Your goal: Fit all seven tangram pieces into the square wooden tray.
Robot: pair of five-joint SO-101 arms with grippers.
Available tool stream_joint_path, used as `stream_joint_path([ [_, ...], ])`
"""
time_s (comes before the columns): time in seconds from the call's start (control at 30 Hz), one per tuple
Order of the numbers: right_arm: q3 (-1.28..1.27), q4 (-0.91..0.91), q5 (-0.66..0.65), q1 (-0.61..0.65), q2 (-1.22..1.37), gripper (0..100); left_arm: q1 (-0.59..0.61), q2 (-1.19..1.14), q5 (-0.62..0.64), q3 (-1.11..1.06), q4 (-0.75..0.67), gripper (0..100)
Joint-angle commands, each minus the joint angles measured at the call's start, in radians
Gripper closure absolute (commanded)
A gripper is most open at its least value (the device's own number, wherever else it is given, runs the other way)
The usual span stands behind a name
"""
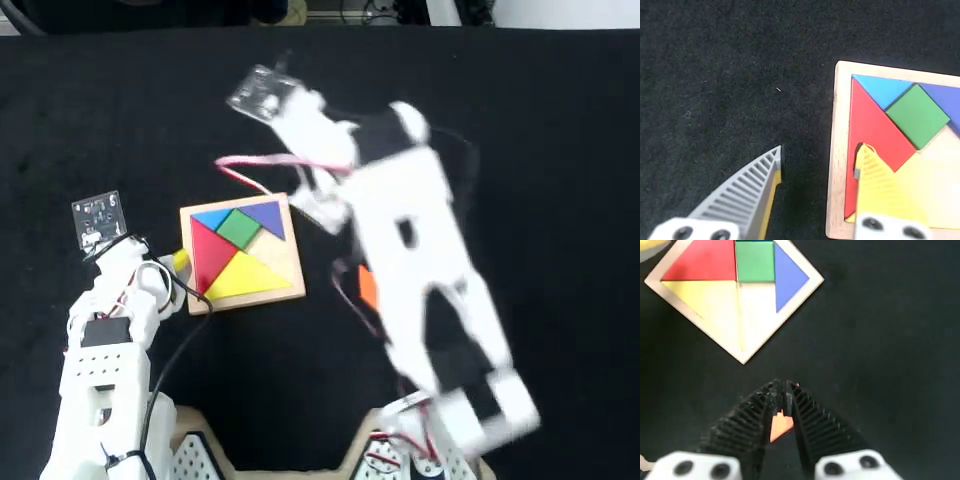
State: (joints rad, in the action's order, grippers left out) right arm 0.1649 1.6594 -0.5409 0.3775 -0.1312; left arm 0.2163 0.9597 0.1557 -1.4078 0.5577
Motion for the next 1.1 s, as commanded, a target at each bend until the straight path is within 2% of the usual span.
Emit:
stream_joint_path([
  [0.0,-0.424,-0.157,-0.006,-0.064,-0.338,98.7,-0.010,0.017,-0.008,0.005,-0.020,75],
  [0.17,-0.840,-0.453,-0.006,-0.239,-0.532,98.7,-0.010,0.017,-0.008,0.004,-0.020,75],
  [0.33,-0.865,-0.470,-0.008,-0.374,-0.441,97.9,-0.008,0.017,-0.008,0.004,-0.020,75],
  [0.53,-0.869,-0.474,-0.014,-0.324,-0.231,80.2,-0.013,0.017,-0.008,0.004,-0.021,75],
  [0.7,-0.862,-0.476,-0.089,-0.259,-0.090,84.6,-0.013,0.017,-0.008,0.004,-0.021,75],
  [0.8,-0.834,-0.480,-0.091,-0.258,-0.019,87.5,-0.013,0.017,-0.008,0.005,-0.021,75],
  [1.07,-0.676,-0.520,-0.083,-0.295,0.189,87.4,-0.013,0.017,-0.008,0.005,-0.021,75],
])
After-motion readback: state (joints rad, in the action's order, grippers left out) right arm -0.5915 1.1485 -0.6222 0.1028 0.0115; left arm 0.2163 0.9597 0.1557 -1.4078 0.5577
